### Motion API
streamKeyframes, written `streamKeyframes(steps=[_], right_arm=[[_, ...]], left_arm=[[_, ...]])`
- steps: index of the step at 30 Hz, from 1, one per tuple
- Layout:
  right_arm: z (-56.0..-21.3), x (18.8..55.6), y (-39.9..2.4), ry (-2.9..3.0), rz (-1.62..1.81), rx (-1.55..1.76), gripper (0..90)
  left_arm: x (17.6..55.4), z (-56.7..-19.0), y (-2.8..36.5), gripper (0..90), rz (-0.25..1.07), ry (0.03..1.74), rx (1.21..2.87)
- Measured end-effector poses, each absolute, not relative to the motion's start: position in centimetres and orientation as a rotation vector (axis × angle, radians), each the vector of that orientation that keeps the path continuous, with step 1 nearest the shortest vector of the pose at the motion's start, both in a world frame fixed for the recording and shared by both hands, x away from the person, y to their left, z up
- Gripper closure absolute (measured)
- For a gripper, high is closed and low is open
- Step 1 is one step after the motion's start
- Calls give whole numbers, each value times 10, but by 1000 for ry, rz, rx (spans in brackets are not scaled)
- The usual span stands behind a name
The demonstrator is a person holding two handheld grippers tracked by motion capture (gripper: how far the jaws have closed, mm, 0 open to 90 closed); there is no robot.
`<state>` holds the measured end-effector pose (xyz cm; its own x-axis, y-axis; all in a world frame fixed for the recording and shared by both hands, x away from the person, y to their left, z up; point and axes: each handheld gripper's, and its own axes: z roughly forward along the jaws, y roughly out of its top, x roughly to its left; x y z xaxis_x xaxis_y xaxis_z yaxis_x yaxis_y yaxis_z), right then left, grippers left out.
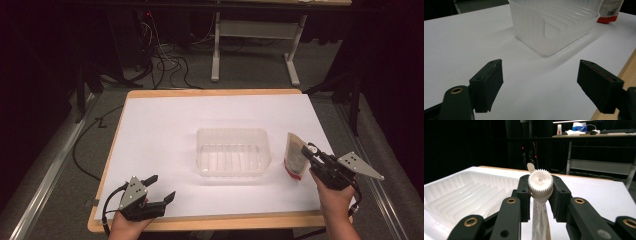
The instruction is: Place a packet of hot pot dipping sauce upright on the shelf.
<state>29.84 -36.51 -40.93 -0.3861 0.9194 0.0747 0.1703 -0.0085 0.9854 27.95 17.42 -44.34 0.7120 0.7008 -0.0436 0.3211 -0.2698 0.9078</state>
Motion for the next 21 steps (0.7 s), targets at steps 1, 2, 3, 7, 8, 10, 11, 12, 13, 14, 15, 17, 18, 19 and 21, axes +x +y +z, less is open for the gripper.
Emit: streamKeyframes(steps=[1, 2, 3, 7, 8, 10, 11, 12, 13, 14, 15, 17, 18, 19, 21], right_arm=[[-409, 297, -366, 1614, 1445, 1148, 732], [-410, 296, -367, 1612, 1444, 1155, 731], [-410, 295, -368, 1614, 1436, 1152, 731], [-411, 290, -370, 1617, 1425, 1160, 729], [-411, 290, -370, 1617, 1425, 1160, 729], [-411, 288, -371, 1619, 1422, 1161, 727], [-411, 287, -371, 1623, 1422, 1163, 717], [-411, 287, -371, 1623, 1422, 1163, 717], [-411, 286, -370, 1630, 1417, 1164, 703], [-412, 285, -370, 1632, 1413, 1164, 682], [-412, 284, -370, 1635, 1410, 1162, 661], [-412, 283, -370, 1641, 1401, 1162, 594], [-413, 282, -369, 1644, 1401, 1173, 552], [-414, 281, -370, 1655, 1396, 1177, 509], [-414, 280, -370, 1662, 1391, 1180, 495]], left_arm=[[280, -443, 173, 212, 451, 794, 1867], [280, -443, 173, 213, 449, 791, 1867], [281, -443, 172, 213, 448, 788, 1866], [283, -442, 169, 213, 440, 776, 1866], [284, -442, 169, 213, 440, 775, 1865], [285, -442, 167, 213, 435, 769, 1869], [287, -442, 165, 212, 433, 765, 1870], [287, -442, 165, 213, 433, 765, 1870], [288, -442, 164, 213, 432, 762, 1869], [288, -442, 163, 212, 427, 760, 1869], [289, -442, 161, 213, 426, 758, 1867], [291, -442, 158, 212, 422, 751, 1871], [292, -442, 157, 212, 421, 748, 1872], [294, -442, 154, 212, 417, 740, 1875], [295, -442, 152, 212, 414, 735, 1878]])
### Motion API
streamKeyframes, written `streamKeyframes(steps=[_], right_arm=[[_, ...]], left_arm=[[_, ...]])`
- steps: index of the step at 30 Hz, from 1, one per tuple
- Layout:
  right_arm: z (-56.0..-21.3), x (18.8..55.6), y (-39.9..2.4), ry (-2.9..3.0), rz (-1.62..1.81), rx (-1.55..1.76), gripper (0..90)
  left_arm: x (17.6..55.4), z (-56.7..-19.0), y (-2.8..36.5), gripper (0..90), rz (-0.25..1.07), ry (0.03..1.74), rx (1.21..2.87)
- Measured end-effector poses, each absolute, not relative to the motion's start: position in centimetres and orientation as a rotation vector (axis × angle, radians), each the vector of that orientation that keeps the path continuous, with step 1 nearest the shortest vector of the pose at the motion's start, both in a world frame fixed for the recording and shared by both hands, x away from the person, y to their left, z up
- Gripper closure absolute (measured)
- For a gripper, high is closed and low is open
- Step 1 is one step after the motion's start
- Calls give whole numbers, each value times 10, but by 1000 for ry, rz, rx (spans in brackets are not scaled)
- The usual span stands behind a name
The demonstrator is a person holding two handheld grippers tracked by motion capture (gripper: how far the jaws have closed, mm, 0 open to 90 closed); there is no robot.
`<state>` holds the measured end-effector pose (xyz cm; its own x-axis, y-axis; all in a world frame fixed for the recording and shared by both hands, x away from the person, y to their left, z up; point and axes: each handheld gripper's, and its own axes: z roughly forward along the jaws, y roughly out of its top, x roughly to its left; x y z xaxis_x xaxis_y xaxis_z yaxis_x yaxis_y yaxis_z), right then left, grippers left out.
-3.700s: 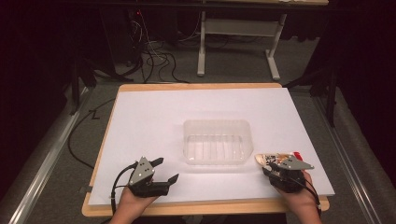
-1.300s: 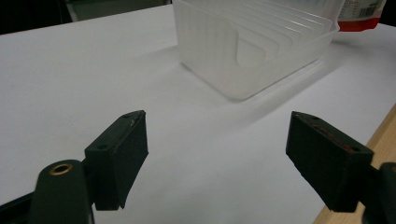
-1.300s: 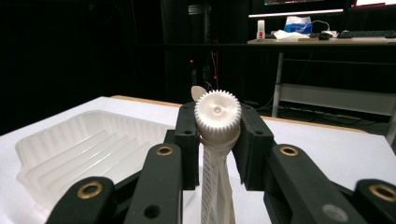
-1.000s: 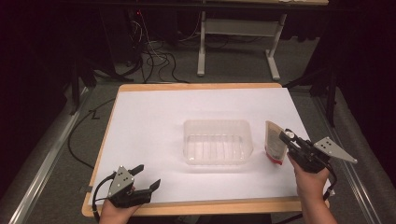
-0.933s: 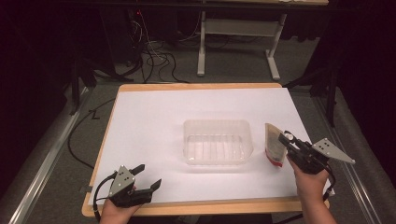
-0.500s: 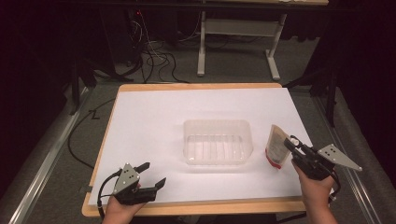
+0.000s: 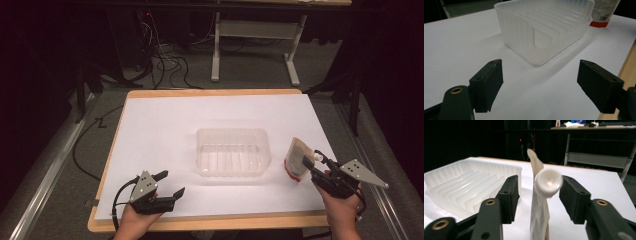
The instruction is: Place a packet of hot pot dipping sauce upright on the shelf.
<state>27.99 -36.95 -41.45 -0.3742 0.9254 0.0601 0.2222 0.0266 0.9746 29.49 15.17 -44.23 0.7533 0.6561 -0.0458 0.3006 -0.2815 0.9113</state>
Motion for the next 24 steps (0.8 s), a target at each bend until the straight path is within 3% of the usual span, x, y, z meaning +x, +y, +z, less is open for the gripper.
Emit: streamKeyframes(steps=[7, 12, 20, 23, 24], right_arm=[[-426, 282, -372, 1729, 1365, 1248, 422], [-440, 290, -372, 1799, 1337, 1308, 432], [-451, 302, -373, 1859, 1304, 1325, 673], [-451, 302, -371, 1858, 1292, 1328, 714], [-451, 303, -370, 1857, 1290, 1324, 809]], left_arm=[[297, -442, 147, 212, 407, 719, 1885], [297, -442, 151, 212, 413, 729, 1878], [294, -443, 156, 212, 421, 742, 1878], [294, -442, 157, 212, 424, 743, 1879], [293, -442, 157, 212, 422, 744, 1876]])
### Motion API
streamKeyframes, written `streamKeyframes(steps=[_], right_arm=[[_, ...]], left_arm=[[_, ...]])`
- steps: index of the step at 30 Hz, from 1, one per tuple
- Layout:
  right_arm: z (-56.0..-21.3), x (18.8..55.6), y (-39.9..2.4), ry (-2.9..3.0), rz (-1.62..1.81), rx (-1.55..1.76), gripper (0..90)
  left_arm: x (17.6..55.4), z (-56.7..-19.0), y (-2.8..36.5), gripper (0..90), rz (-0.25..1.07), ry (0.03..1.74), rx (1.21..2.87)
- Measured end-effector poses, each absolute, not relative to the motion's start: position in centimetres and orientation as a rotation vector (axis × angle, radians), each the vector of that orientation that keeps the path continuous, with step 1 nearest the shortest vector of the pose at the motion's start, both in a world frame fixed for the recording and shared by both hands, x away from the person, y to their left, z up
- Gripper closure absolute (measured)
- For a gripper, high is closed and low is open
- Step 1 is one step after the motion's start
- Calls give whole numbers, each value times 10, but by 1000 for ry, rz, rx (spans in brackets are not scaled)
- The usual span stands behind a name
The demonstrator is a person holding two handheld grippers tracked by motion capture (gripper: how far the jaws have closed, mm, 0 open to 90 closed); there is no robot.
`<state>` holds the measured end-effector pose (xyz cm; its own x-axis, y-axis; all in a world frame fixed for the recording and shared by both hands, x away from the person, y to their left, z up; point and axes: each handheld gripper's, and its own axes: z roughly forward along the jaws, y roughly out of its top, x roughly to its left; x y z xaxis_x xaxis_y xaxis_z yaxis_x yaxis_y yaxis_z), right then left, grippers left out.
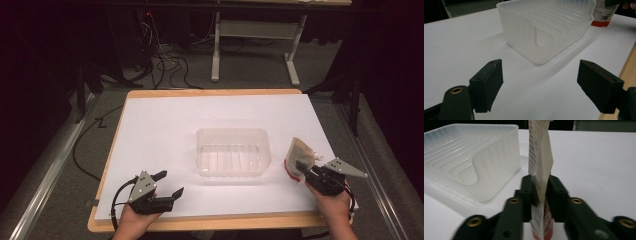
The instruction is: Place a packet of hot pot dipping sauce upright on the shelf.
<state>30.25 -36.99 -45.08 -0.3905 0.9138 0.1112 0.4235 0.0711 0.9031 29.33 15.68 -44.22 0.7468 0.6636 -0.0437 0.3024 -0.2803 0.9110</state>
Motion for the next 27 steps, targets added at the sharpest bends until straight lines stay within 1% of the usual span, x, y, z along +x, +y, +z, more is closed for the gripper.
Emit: streamKeyframes(steps=[2, 7, 17, 27], right_arm=[[-450, 303, -369, 1862, 1273, 1327, 860], [-447, 303, -367, 1857, 1260, 1335, 890], [-431, 288, -360, 1809, 1326, 1306, 900], [-417, 267, -350, 1802, 1379, 1273, 900]], left_arm=[[293, -442, 156, 212, 422, 743, 1878], [294, -442, 154, 212, 420, 735, 1882], [296, -442, 152, 212, 421, 733, 1884], [303, -442, 140, 212, 407, 709, 1886]])
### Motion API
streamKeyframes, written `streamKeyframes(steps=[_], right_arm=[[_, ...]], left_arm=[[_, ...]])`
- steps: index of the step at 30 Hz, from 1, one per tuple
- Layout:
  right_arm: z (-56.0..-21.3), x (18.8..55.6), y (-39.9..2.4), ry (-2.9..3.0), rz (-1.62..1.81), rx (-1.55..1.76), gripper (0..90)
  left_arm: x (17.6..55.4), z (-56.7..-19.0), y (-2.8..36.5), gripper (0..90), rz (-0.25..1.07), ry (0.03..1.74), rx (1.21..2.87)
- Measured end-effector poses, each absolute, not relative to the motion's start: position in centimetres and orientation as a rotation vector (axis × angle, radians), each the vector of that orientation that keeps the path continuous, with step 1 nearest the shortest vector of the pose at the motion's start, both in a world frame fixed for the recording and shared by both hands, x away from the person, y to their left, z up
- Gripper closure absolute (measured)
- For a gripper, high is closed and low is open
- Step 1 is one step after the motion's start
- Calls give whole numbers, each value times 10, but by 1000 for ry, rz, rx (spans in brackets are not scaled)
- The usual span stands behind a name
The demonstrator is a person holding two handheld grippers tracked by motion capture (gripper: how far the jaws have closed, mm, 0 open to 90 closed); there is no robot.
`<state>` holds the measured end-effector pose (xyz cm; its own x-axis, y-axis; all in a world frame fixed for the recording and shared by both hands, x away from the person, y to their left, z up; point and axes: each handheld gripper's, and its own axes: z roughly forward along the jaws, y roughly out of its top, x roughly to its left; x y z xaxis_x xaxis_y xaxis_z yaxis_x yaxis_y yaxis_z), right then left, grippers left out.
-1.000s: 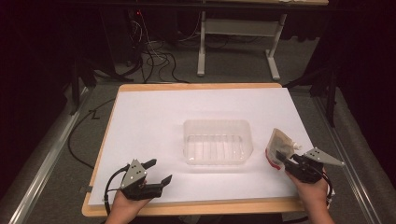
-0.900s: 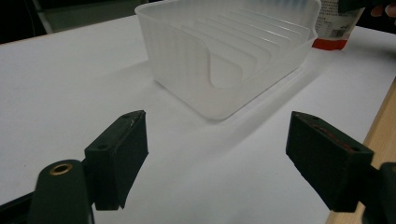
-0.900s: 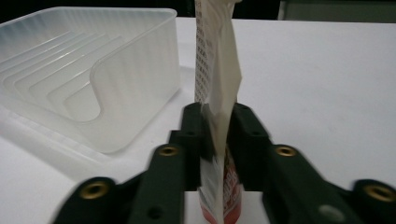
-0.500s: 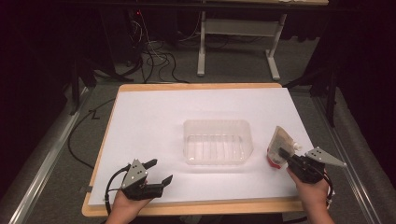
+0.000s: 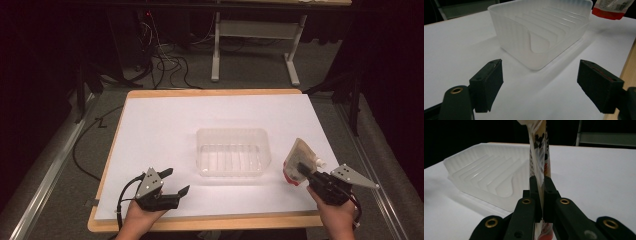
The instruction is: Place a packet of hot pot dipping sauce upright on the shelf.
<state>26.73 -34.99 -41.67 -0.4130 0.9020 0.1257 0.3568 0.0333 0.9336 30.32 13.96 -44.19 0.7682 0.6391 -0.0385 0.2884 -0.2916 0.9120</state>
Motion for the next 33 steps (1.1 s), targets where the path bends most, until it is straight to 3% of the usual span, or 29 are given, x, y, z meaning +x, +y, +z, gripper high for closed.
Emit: streamKeyframes(steps=[13, 33], right_arm=[[-397, 240, -336, 1788, 1461, 1233, 900], [-396, 259, -288, 1893, 1532, 1154, 900]], left_arm=[[311, -441, 128, 212, 401, 692, 1880], [300, -441, 154, 212, 442, 751, 1859]])
